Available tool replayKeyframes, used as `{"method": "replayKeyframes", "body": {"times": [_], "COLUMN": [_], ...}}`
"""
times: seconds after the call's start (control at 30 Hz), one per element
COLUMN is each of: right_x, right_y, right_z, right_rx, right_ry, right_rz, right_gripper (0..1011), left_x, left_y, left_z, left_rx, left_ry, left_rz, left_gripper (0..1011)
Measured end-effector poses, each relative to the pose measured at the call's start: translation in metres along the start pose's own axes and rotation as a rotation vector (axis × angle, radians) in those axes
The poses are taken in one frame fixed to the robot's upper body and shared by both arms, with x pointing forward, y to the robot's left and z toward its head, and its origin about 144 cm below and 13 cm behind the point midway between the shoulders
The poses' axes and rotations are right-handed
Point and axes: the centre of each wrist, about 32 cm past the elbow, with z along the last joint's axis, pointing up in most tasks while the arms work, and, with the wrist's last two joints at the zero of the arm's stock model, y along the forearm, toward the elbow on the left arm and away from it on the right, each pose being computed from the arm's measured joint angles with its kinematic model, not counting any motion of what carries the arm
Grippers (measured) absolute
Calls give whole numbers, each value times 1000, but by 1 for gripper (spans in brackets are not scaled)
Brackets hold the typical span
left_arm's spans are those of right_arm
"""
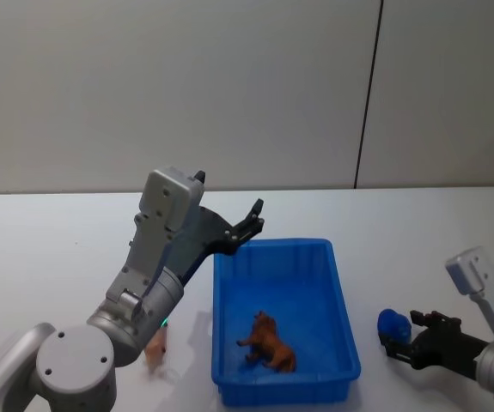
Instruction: Pick up the two dolls from the table and place them into the box.
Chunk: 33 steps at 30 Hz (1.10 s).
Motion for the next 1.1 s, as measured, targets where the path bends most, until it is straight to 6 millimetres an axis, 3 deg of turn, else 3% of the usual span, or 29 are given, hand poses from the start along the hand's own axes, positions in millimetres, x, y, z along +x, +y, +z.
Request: {"method": "replayKeyframes", "body": {"times": [0.37,0.67,1.1], "right_x": [-1,-4,-19], "right_y": [4,0,-10], "right_z": [0,7,39], "right_rx": [15,88,237], "right_ry": [14,-7,-68], "right_rz": [-10,-2,105], "right_gripper": [446,379,255], "left_x": [0,0,0], "left_y": [0,0,0], "left_z": [0,0,0], "left_rx": [0,0,0], "left_ry": [0,0,0], "left_rz": [0,0,0], "left_gripper": [1001,1001,1001]}}
